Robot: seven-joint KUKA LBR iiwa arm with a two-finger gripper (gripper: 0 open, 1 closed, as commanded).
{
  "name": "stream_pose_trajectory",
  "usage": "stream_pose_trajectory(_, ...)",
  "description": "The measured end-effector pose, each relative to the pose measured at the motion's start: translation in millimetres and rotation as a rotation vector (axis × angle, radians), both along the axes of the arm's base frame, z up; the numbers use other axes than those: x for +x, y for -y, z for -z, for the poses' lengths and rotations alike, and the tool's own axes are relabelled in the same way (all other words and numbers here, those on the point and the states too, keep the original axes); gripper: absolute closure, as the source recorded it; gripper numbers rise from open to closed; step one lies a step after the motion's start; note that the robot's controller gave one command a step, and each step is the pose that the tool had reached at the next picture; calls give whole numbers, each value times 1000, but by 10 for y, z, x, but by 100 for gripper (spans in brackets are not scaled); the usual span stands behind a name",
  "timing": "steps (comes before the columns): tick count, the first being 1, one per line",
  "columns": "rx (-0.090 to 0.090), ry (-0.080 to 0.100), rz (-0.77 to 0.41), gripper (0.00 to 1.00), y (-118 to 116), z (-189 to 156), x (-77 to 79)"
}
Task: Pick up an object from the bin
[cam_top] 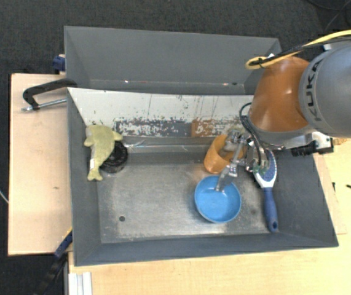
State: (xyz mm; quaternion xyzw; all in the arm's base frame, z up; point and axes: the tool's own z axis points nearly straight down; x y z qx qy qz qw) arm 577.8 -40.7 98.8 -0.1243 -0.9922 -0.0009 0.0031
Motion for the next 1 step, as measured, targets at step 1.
stream_pose_trajectory(1, 3, 11, -4, 100, -21, -82, 39)
